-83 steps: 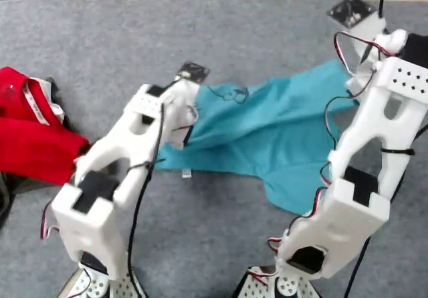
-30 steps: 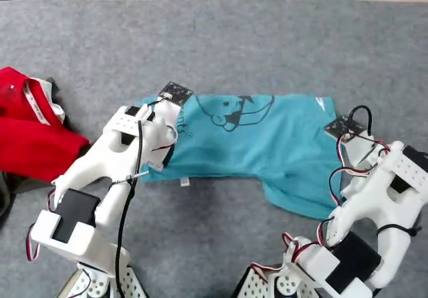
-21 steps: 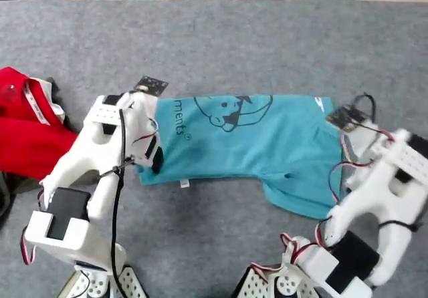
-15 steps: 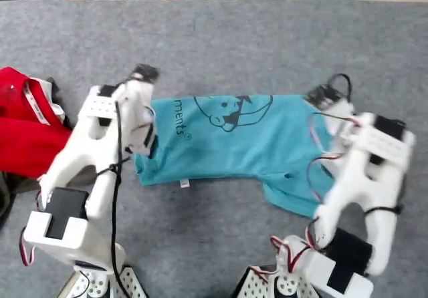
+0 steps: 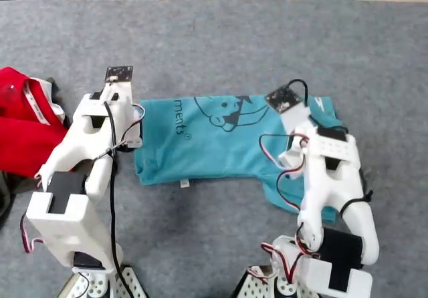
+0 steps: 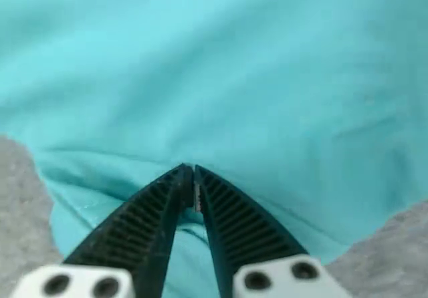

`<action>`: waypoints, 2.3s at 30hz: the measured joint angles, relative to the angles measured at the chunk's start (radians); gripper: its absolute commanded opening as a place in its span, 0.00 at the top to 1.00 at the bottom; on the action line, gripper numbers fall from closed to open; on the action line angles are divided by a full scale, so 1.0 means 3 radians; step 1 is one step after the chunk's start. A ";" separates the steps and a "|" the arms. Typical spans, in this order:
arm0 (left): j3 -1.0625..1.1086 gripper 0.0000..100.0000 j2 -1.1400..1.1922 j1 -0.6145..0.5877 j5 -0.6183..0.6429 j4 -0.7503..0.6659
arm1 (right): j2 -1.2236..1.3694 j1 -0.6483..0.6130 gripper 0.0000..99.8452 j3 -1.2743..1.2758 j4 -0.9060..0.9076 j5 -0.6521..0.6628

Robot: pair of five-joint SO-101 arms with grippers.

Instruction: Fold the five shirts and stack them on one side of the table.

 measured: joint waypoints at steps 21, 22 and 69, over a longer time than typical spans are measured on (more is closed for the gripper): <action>0.0005 0.97 0.0000 0.0000 0.0000 -0.0010 | -0.1678 -0.0010 0.99 0.0685 0.1289 0.0752; 0.0005 0.97 0.0000 0.0000 0.0000 -0.0010 | -0.1785 -0.0010 0.99 0.0680 0.1304 0.0772; -0.1360 0.97 -0.0066 0.0026 -0.0005 0.0184 | -0.0829 0.0823 0.99 -0.1059 0.1002 0.0762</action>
